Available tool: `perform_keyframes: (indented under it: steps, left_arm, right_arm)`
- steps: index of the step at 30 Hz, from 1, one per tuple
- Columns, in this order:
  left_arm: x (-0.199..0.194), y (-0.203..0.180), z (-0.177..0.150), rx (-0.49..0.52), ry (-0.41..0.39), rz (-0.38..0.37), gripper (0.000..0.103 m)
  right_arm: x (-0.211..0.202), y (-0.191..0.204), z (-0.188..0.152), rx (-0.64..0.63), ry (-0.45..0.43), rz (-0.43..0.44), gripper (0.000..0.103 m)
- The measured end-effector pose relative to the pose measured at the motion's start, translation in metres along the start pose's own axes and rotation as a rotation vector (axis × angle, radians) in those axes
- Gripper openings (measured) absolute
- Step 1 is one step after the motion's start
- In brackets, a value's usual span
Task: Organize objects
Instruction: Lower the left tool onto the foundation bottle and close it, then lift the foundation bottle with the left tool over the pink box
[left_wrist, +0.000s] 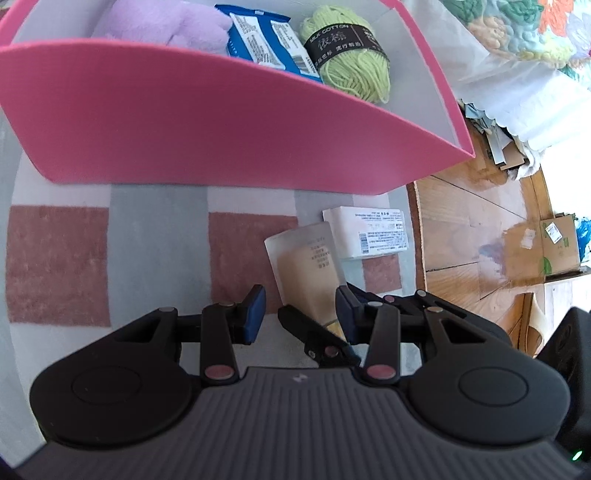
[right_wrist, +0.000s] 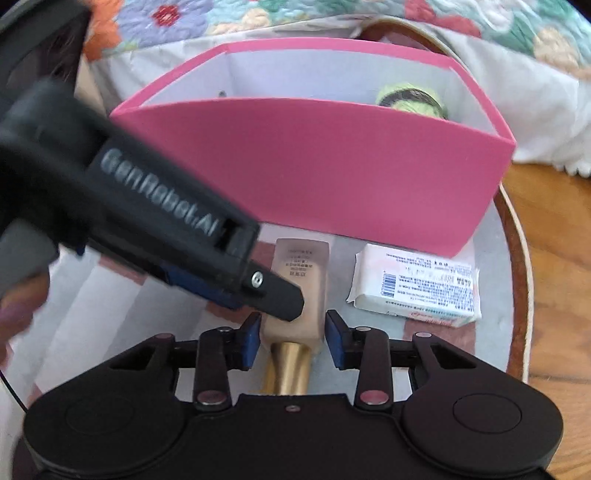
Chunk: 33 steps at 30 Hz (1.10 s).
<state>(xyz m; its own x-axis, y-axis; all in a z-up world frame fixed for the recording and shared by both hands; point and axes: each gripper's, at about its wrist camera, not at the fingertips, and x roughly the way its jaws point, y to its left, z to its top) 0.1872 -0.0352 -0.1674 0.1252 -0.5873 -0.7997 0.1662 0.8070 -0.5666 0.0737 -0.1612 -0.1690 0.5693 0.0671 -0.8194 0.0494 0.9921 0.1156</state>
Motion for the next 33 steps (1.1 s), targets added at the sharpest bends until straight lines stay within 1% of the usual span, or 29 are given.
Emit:
perform_keyframes:
  steps: [4, 6, 7, 9, 11, 13, 15, 17, 18, 20, 22, 24, 27, 30, 33]
  left_arm:
    - [0.005, 0.001, -0.002, -0.042, 0.004, -0.024, 0.042]
    - [0.009, -0.006, -0.005, -0.023, -0.011, -0.008, 0.045]
    - [0.01, -0.012, -0.006, 0.004, -0.02, 0.01, 0.046]
    - [0.012, -0.018, -0.006, 0.025, -0.03, 0.035, 0.049]
    - [0.013, -0.019, -0.005, 0.023, -0.033, 0.035, 0.05]
    - [0.015, -0.016, -0.005, 0.003, -0.034, 0.029, 0.052]
    - [0.015, -0.015, -0.007, -0.009, -0.045, 0.028, 0.051]
    - [0.014, -0.019, -0.01, 0.004, -0.056, 0.03, 0.046]
    - [0.013, -0.023, -0.012, 0.017, -0.067, 0.043, 0.046]
    - [0.013, -0.028, -0.015, 0.041, -0.074, 0.059, 0.046]
    - [0.009, -0.027, -0.02, 0.028, -0.071, 0.057, 0.046]
    - [0.004, -0.026, -0.026, 0.02, -0.062, 0.059, 0.046]
    - [-0.007, -0.027, -0.037, 0.026, -0.048, 0.064, 0.046]
    - [-0.019, -0.031, -0.047, 0.053, -0.043, 0.073, 0.046]
    - [-0.033, -0.037, -0.055, 0.082, -0.058, 0.078, 0.046]
  right_arm:
    - [0.002, -0.015, 0.005, 0.083, 0.02, 0.049, 0.042]
    - [0.005, -0.021, 0.006, 0.109, 0.023, 0.059, 0.041]
    - [0.005, -0.022, 0.007, 0.106, 0.018, 0.051, 0.04]
    - [0.006, -0.022, 0.01, 0.097, 0.014, 0.042, 0.041]
    - [0.006, -0.025, 0.011, 0.108, 0.014, 0.048, 0.041]
    - [0.005, -0.033, 0.014, 0.151, 0.019, 0.082, 0.041]
    - [0.002, -0.042, 0.013, 0.21, 0.024, 0.121, 0.04]
    - [0.002, -0.052, 0.012, 0.269, 0.034, 0.159, 0.04]
    - [0.002, -0.053, 0.011, 0.282, 0.038, 0.169, 0.04]
    - [-0.001, -0.052, 0.008, 0.283, 0.043, 0.172, 0.04]
    - [-0.004, -0.049, 0.009, 0.275, 0.054, 0.177, 0.04]
    - [-0.001, -0.039, 0.012, 0.26, 0.068, 0.185, 0.04]
    - [-0.008, -0.028, 0.015, 0.226, 0.086, 0.199, 0.041]
    - [-0.022, -0.02, 0.007, 0.178, 0.084, 0.208, 0.041]
    - [-0.035, -0.012, 0.006, 0.15, 0.064, 0.215, 0.041]
